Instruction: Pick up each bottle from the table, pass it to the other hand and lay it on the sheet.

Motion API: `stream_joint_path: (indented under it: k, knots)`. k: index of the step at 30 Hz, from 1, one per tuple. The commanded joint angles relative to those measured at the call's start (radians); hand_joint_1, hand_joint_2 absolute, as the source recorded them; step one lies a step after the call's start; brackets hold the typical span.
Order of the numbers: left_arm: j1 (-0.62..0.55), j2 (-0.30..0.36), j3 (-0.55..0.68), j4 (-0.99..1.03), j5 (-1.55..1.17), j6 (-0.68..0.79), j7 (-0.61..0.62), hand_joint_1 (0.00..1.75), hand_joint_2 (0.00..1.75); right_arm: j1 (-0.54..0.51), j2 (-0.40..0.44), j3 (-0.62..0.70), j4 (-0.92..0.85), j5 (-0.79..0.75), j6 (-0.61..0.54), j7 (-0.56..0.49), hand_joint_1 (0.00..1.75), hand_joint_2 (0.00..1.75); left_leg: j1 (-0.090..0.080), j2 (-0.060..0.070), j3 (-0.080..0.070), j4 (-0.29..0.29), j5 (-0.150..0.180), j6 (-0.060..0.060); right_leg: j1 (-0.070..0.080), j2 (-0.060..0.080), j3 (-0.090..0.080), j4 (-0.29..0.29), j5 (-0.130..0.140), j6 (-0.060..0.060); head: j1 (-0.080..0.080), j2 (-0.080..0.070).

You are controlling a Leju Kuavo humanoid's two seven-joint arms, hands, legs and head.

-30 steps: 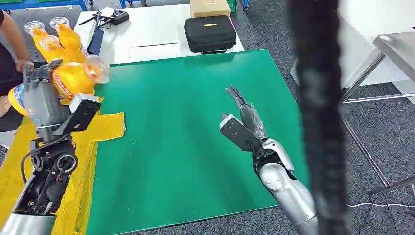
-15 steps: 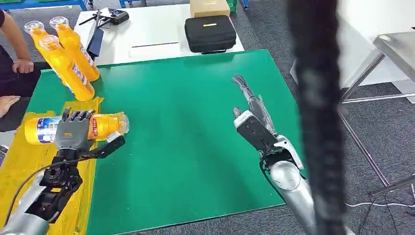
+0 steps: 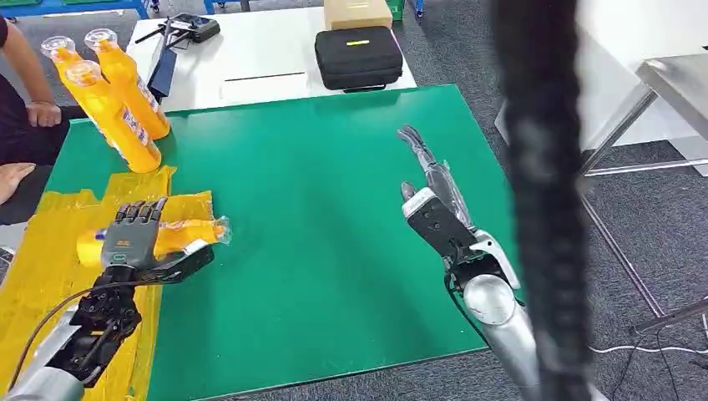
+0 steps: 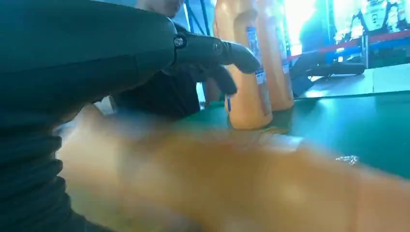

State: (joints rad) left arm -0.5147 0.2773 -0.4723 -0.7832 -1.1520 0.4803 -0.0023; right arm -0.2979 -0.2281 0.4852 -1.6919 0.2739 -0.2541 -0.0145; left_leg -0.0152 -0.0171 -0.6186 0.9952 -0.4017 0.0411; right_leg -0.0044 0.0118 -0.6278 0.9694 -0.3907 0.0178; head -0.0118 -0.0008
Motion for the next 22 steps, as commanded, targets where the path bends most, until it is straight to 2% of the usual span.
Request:
stream_joint_path:
  k: [1, 3, 4, 6, 9, 12, 14, 15, 17, 18, 19, 21, 22]
  knots:
    - [0.011, 0.014, -0.006, -0.067, 0.208, 0.014, -0.137, 0.00, 0.00, 0.055, -0.024, -0.026, -0.034, 0.004, -0.016, 0.002, 0.00, 0.00, 0.001, -0.001, 0.005, 0.001, -0.003, -0.003, 0.002, -0.003, 0.006, 0.000, -0.003, 0.000, 0.000, 0.000]
    - [0.034, 0.020, 0.005, -0.139, 0.262, 0.009, -0.155, 0.00, 0.00, 0.059, -0.029, -0.032, -0.037, 0.005, -0.019, -0.002, 0.00, 0.00, 0.001, 0.000, 0.006, 0.001, -0.004, -0.003, 0.002, -0.002, 0.007, 0.000, -0.004, 0.000, 0.000, 0.000]
    - [0.063, 0.021, 0.026, -0.231, 0.367, -0.003, -0.208, 0.00, 0.00, 0.058, -0.037, -0.039, -0.039, -0.006, -0.018, -0.018, 0.00, 0.00, 0.001, 0.000, 0.004, 0.001, -0.003, -0.003, 0.001, -0.001, 0.005, 0.001, -0.003, 0.000, 0.000, 0.000]
    - [0.078, 0.034, 0.021, -0.310, 0.383, -0.023, -0.185, 0.00, 0.00, 0.057, -0.038, -0.046, -0.037, -0.012, -0.014, -0.021, 0.00, 0.00, 0.000, -0.001, 0.000, 0.000, -0.001, -0.001, 0.000, -0.001, 0.001, 0.000, -0.001, 0.000, 0.000, 0.000]
    - [0.078, 0.034, 0.021, -0.310, 0.383, -0.023, -0.185, 0.00, 0.00, 0.057, -0.038, -0.046, -0.037, -0.012, -0.014, -0.021, 0.00, 0.00, 0.001, 0.000, 0.005, 0.002, -0.004, -0.003, 0.001, -0.002, 0.006, 0.001, -0.004, 0.000, 0.000, 0.000]
    - [0.078, 0.034, 0.021, -0.310, 0.383, -0.023, -0.185, 0.00, 0.00, 0.057, -0.038, -0.046, -0.037, -0.012, -0.014, -0.021, 0.00, 0.00, 0.000, -0.001, 0.001, 0.000, -0.001, -0.002, 0.000, -0.001, 0.002, 0.000, -0.001, 0.000, 0.000, 0.000]
    - [0.098, 0.003, 0.077, -0.367, 0.514, -0.001, -0.236, 0.00, 0.00, 0.053, -0.037, -0.049, -0.036, -0.020, -0.016, -0.026, 0.00, 0.00, 0.002, 0.000, 0.006, 0.002, -0.005, -0.004, 0.002, -0.001, 0.007, 0.001, -0.004, -0.001, 0.000, 0.000]
    - [0.116, -0.008, 0.102, -0.438, 0.583, -0.015, -0.234, 0.00, 0.00, 0.053, -0.039, -0.054, -0.034, -0.035, -0.016, -0.034, 0.00, 0.00, 0.001, -0.001, 0.003, 0.001, -0.002, -0.002, 0.001, -0.001, 0.003, 0.000, -0.002, 0.000, 0.000, 0.000]
    - [0.157, -0.092, 0.211, -0.591, 0.947, -0.050, -0.278, 0.00, 0.00, 0.053, -0.037, -0.063, -0.029, -0.090, -0.026, -0.098, 0.00, 0.00, 0.001, -0.001, 0.003, 0.002, -0.003, -0.003, 0.001, -0.001, 0.004, 0.001, -0.003, 0.000, 0.000, 0.000]
    - [0.166, -0.103, 0.217, -0.652, 1.054, -0.062, -0.272, 0.00, 0.00, 0.049, -0.029, -0.066, -0.022, -0.153, -0.015, -0.138, 0.00, 0.00, 0.001, -0.002, 0.000, 0.001, -0.002, -0.002, 0.001, -0.003, 0.002, 0.000, -0.002, 0.000, 0.000, 0.000]
    - [0.178, -0.119, 0.226, -0.735, 1.232, -0.067, -0.322, 0.00, 0.00, 0.037, -0.007, -0.076, -0.002, -0.283, 0.018, -0.225, 0.00, 0.00, 0.001, -0.002, 0.000, 0.001, -0.001, -0.002, 0.001, -0.003, 0.001, 0.000, -0.002, 0.000, 0.000, 0.000]
    - [0.188, -0.138, 0.197, -0.849, 1.398, -0.078, -0.330, 0.00, 0.00, -0.013, 0.048, -0.074, 0.041, -0.406, 0.035, -0.276, 0.00, 0.00, 0.002, -0.001, 0.004, 0.004, -0.005, -0.003, 0.002, -0.004, 0.005, 0.002, -0.005, 0.000, 0.000, 0.000]
    - [0.180, -0.139, 0.170, -0.873, 1.410, -0.074, -0.313, 0.00, 0.00, -0.036, 0.062, -0.071, 0.055, -0.423, 0.028, -0.286, 0.00, 0.00, 0.001, 0.000, -0.001, 0.001, -0.001, -0.001, 0.001, -0.001, 0.000, 0.000, 0.000, 0.000, 0.000, 0.000]
